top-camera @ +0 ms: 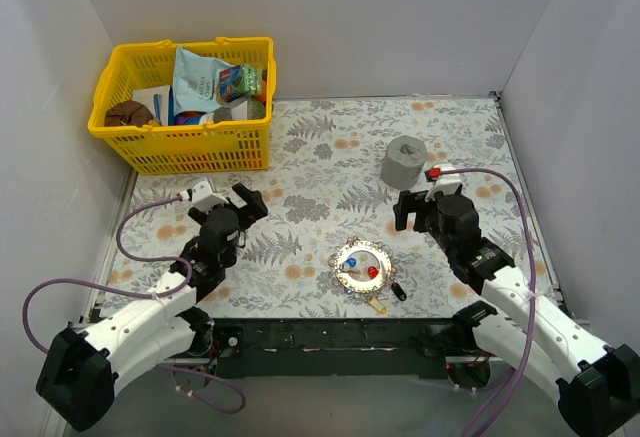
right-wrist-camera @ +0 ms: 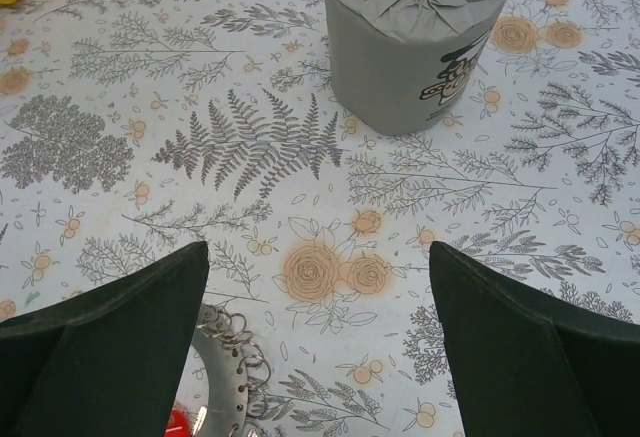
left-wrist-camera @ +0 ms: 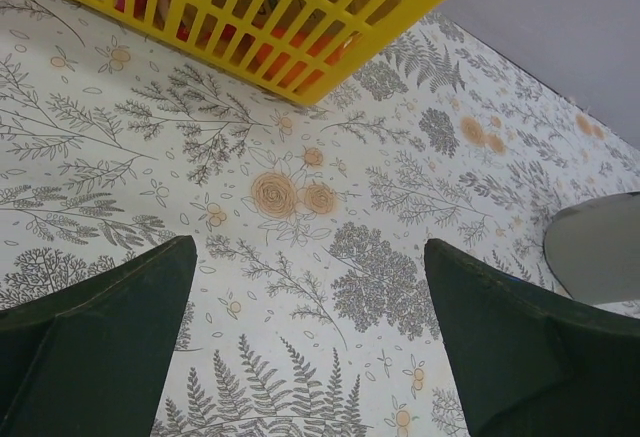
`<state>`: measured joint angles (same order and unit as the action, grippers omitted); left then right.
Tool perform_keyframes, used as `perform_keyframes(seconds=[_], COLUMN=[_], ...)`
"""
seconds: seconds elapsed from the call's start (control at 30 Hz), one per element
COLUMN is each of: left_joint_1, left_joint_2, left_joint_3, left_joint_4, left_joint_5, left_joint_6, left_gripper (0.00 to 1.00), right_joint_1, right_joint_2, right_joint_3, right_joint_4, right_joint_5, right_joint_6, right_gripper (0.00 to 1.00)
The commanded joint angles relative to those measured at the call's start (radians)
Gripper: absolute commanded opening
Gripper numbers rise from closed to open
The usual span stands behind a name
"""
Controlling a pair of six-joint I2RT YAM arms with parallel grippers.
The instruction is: Put the keys on the keyring
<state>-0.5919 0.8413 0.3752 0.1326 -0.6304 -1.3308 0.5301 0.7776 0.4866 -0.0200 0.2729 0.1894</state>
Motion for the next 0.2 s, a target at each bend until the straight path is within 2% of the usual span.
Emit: perform_keyframes(seconds=[0.0,0.13,0.17], left_joint_1=[0.001,0.001,0.001], left_joint_2=[-0.039,-0.064,-0.068], left_joint_3=[0.002,-0.009,-0.012], left_joint_4=[-0.021,0.015,0.018], left_joint_5=[-0.055,-0.058,-0.121], left_joint_6=[0.022,0.082,0.055], left_gripper=[0.98,0.98,0.98], right_joint_1=[-0.002,-0.002,-0.002], right_joint_2=[-0.023,-0.067,-0.078], right_joint_3=[-0.011,-0.089,-0.112], right_joint_4=[0.098,0.23,0.259], right_joint_5=[0.057,0.107,0.142], right_joint_6=[-0.004,-0.121,-0.145], right_gripper=[0.99,0.99,0.98])
